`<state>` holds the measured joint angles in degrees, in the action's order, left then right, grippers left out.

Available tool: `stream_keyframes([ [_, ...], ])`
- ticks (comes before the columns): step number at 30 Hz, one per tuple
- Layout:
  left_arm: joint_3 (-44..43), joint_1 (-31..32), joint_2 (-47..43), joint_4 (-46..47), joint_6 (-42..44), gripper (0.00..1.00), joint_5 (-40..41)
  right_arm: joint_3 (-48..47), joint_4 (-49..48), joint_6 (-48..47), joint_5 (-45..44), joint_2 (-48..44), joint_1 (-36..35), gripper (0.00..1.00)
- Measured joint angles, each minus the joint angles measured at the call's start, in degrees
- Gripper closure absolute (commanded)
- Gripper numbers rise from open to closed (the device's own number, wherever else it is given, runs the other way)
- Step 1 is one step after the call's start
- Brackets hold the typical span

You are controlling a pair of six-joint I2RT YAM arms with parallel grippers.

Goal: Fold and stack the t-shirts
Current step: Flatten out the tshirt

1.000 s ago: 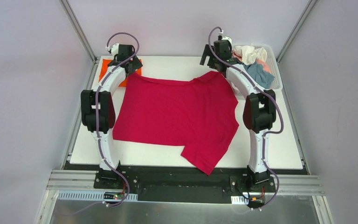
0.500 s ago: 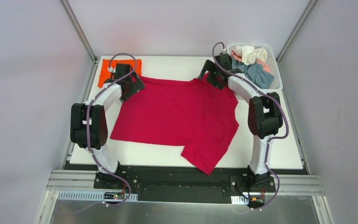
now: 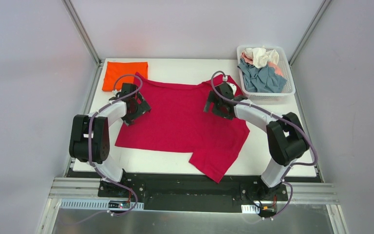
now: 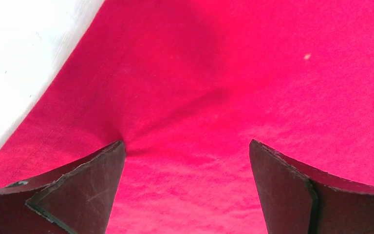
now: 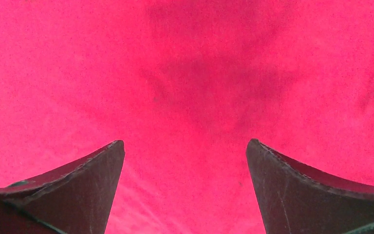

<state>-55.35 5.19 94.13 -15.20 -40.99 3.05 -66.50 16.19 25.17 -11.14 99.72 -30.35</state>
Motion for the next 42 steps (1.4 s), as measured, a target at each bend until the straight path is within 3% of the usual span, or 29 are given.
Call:
stream_keyframes([
  [8,6.12,0.00,-5.42,0.83,-0.59,0.01,1.57,6.49,3.93,2.56,-9.68,-8.79,-7.63,0.01],
  [15,10.25,0.00,-9.11,1.55,-1.42,0.01,3.43,20.15,5.20,7.28,-3.65,-18.60,-14.56,0.01],
  [21,13.09,0.02,-11.78,2.95,-2.60,0.01,3.65,27.04,6.82,12.59,-2.51,-23.12,-15.37,0.01],
  [29,19.82,0.02,-20.79,0.13,-7.61,0.01,3.78,34.73,13.81,19.50,-0.90,-36.70,-16.37,0.01],
  [37,24.46,0.13,-31.23,-8.11,-11.69,0.01,3.15,34.91,20.50,19.85,-0.87,-42.18,-16.37,0.00],
  [42,20.15,0.13,-31.26,-13.18,-11.02,0.01,3.50,24.74,21.97,16.74,-5.29,-39.56,-15.56,0.01],
])
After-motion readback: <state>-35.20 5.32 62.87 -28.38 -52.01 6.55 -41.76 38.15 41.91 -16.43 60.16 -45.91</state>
